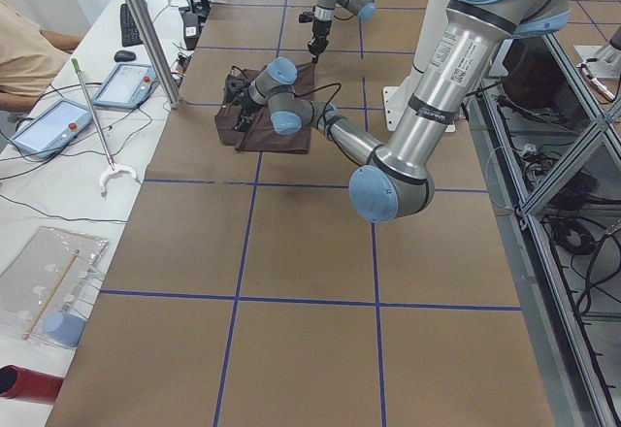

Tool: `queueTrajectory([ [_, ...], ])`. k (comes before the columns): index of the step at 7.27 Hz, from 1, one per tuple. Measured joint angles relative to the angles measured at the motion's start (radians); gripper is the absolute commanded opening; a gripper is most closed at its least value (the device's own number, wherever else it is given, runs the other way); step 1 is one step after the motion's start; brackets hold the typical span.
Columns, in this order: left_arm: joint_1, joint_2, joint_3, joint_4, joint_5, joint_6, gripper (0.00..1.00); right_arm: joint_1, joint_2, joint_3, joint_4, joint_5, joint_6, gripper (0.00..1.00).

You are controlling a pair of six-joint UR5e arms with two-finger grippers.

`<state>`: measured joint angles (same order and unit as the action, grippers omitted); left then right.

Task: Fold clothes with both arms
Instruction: 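Grasp the shirt edge with the right gripper and rotate the shirt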

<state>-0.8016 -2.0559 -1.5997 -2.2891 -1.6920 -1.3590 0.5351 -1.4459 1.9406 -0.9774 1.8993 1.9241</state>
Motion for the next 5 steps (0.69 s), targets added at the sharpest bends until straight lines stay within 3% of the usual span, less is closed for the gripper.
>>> queueTrajectory([
  [2, 0.027, 0.03, -0.119, -0.002, -0.143, -0.145, 1.0, -0.135, -0.129, 0.184, 0.0, 0.042, 0.041, 0.0],
  [4, 0.055, 0.041, -0.193, 0.005, -0.23, -0.213, 0.98, -0.29, -0.169, 0.247, 0.0, 0.055, 0.069, 0.0],
  [5, 0.077, 0.043, -0.204, 0.008, -0.245, -0.244, 0.98, -0.343, -0.173, 0.255, 0.0, 0.057, 0.073, 0.09],
])
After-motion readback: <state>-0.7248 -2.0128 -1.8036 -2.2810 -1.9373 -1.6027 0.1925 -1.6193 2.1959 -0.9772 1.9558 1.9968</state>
